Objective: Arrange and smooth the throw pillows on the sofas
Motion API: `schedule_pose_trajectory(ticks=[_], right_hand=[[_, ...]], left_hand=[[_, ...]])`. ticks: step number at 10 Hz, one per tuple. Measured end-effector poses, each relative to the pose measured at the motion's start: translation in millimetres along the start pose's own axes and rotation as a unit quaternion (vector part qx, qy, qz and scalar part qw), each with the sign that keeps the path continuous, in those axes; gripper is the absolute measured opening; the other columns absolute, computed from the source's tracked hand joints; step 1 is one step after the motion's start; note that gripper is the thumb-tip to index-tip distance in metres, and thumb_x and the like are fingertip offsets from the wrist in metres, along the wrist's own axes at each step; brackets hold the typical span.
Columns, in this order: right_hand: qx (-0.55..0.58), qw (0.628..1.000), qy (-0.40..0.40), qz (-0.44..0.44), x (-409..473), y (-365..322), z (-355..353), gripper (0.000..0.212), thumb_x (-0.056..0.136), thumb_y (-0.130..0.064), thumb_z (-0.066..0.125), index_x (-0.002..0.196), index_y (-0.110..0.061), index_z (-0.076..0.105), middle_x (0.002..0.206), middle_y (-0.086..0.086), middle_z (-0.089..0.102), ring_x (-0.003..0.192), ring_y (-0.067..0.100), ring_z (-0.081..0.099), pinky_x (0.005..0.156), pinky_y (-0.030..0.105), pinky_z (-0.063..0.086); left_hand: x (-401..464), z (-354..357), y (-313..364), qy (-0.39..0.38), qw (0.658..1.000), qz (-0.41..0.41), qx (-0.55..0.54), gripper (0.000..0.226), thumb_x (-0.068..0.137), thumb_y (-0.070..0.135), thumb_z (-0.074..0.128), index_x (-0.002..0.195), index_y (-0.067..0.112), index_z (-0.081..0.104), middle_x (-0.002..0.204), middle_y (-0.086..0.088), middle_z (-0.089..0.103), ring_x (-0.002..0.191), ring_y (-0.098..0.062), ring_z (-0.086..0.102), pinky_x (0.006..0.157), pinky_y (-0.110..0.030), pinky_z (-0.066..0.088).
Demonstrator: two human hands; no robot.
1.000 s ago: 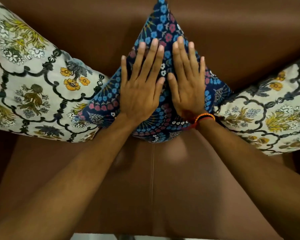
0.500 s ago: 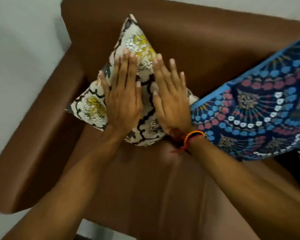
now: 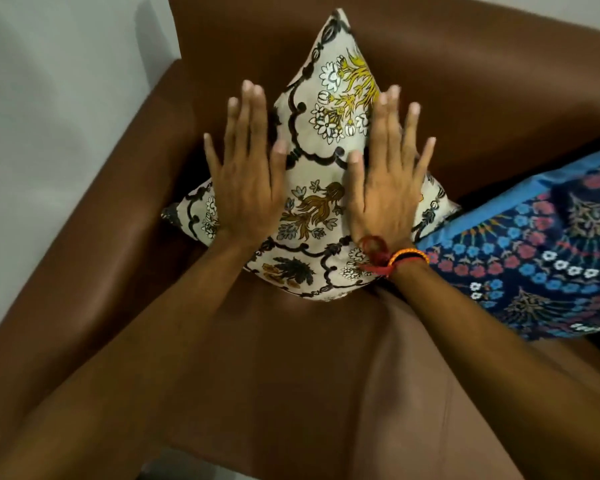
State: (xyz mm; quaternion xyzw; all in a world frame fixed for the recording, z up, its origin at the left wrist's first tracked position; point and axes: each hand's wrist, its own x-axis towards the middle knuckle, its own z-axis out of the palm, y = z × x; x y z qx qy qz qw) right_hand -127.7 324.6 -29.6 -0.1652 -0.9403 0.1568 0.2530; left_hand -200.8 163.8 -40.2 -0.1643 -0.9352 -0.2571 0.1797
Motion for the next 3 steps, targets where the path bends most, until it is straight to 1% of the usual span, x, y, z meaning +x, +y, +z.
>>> schedule_pose_trajectory(ticks=[1,2,3], right_hand=[[-0.029,0.997,-0.045,-0.060,-12.6,-0.9,3.7,0.062,0.110,-0.043,0.019,0.168,-0.020,0.017,0.178,0.001,0.018,0.165,0.027,0.013,0.131,0.062,0.016],[-0.023,0.997,-0.069,0.038,5.9,2.5,0.3,0.062,0.110,-0.045,0.017,0.169,-0.024,0.015,0.178,-0.005,0.014,0.166,0.023,0.011,0.132,0.061,0.014],[-0.088,0.994,-0.070,0.018,10.5,20.9,-14.0,0.062,0.111,-0.046,0.019,0.169,-0.024,0.016,0.178,-0.006,0.016,0.165,0.024,0.012,0.132,0.064,0.010]], left_hand=[[-17.2,4.7,21.3,-0.028,0.987,0.154,0.045,0.060,0.111,0.047,0.021,0.165,0.021,0.015,0.173,-0.003,0.015,0.161,-0.022,0.011,0.126,-0.065,0.013],[-8.0,8.7,27.3,-0.059,0.983,0.147,0.088,0.059,0.111,0.048,0.022,0.166,0.026,0.013,0.174,-0.001,0.013,0.161,-0.023,0.010,0.125,-0.065,0.016],[10.5,-1.6,29.1,-0.043,0.997,0.011,0.064,0.061,0.112,0.048,0.020,0.166,0.022,0.012,0.174,0.000,0.012,0.161,-0.021,0.011,0.125,-0.067,0.016]])
